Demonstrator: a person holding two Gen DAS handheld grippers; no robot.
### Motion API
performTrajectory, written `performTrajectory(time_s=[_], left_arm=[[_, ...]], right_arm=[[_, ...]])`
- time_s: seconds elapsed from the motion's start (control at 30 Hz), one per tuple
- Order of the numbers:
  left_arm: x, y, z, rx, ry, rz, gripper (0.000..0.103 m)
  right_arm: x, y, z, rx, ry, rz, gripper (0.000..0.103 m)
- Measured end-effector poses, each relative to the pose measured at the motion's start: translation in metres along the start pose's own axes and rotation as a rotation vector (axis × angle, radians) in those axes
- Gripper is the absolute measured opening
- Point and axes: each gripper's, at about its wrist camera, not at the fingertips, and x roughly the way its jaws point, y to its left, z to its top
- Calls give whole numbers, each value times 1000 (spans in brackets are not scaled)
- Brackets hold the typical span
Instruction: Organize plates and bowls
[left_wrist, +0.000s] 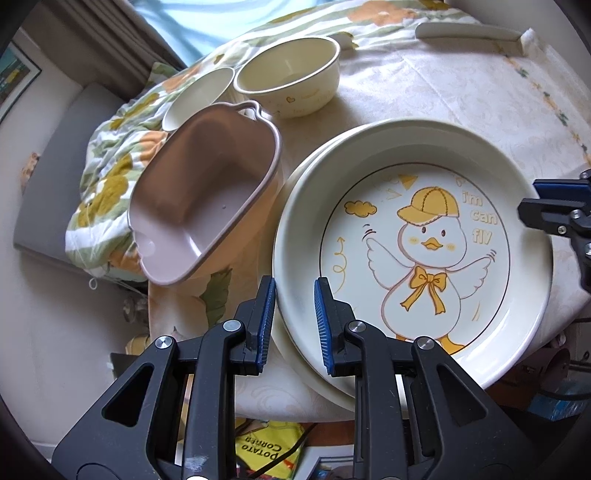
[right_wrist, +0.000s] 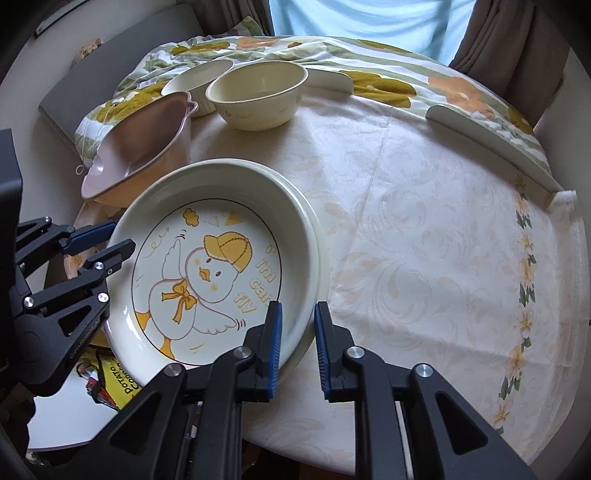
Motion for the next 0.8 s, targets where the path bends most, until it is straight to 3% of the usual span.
performTrajectory(time_s=[0.07, 0.1, 0.13, 0.17, 0.2, 0.27, 0.43, 0.5, 0.6, 0.63, 0.67, 0.7, 0.8], left_arm=[[1, -2, 1, 5, 10, 14, 20], [1, -4, 2, 7, 15, 17, 22], [2, -4, 3, 7, 19, 13, 25], [2, -5, 3, 7, 25, -7, 37], [3, -7, 4, 5, 33, -33, 63], [-1, -12, 3, 5, 15, -20, 83], [-37, -4, 5, -41, -40, 0, 83], [-54, 14, 6, -116, -62, -14, 83], [-82, 59, 4, -312, -122, -84, 87], [-88, 76, 3, -387, -142, -105, 92], [-91, 93, 2, -457, -157, -115, 103], [-92, 106, 0, -507, -168, -115, 103], [-77, 140, -2, -619, -157, -140, 103]], right_arm=[[-3, -5, -2, 23, -10, 11, 17], [-5, -7, -3, 31, -14, 13, 26], [-6, -9, -4, 40, -18, 16, 44], [-9, -13, -5, 52, -25, 26, 52], [-12, -15, -6, 61, -30, 39, 58], [-19, -21, -9, 76, -37, 55, 58], [-42, -29, -7, 61, -79, 92, 58], [-54, -28, 1, 44, -109, 121, 58], [-70, -24, 20, 2, -155, 178, 59], [-74, -21, 28, -15, -174, 202, 68], [-78, -18, 40, -25, -194, 241, 91], [-78, -16, 47, -27, -204, 268, 101], [-72, -6, 74, -30, -216, 355, 103]])
